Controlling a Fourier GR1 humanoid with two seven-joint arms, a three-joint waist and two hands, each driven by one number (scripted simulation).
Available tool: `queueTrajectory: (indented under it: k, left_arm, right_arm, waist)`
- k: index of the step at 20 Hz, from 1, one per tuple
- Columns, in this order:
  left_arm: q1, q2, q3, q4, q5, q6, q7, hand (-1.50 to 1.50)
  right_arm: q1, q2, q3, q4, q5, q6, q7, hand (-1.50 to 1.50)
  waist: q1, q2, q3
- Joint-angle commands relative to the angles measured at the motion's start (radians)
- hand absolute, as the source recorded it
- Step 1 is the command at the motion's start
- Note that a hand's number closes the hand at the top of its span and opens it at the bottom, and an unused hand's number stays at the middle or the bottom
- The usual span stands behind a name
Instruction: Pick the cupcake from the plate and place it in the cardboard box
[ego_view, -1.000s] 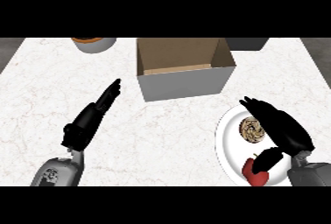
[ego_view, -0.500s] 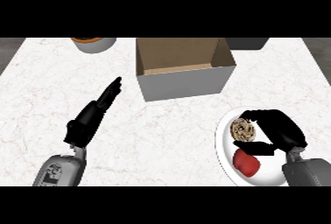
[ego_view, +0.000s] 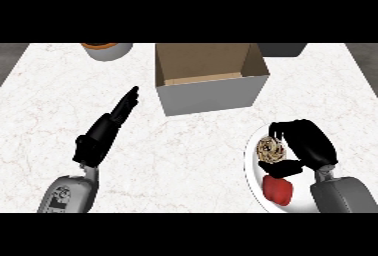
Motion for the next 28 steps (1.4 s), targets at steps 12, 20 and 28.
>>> queueTrajectory:
  k: [12,20,28]
  left_arm:
    - [0.039,-0.004,-0.02,-0.076,-0.02,-0.005,0.035,0.0]
    - [0.015,-0.027,-0.027,-0.057,-0.031,0.006,0.058,0.0]
    - [-0.068,-0.027,0.031,0.048,-0.016,0.008,0.019,0.0]
  right_arm:
    - [-0.148,0.291,0.608,-0.263,0.159,-0.025,0.618,1.5]
    - [-0.27,0.292,0.706,-0.63,0.011,0.17,0.851,1.5]
    - [-0.432,0.292,0.607,-0.767,-0.102,0.183,1.107,1.5]
  waist:
    - [0.007,0.0,0.003]
    - [0.003,-0.002,0.003]
    - [-0.002,0.001,0.002]
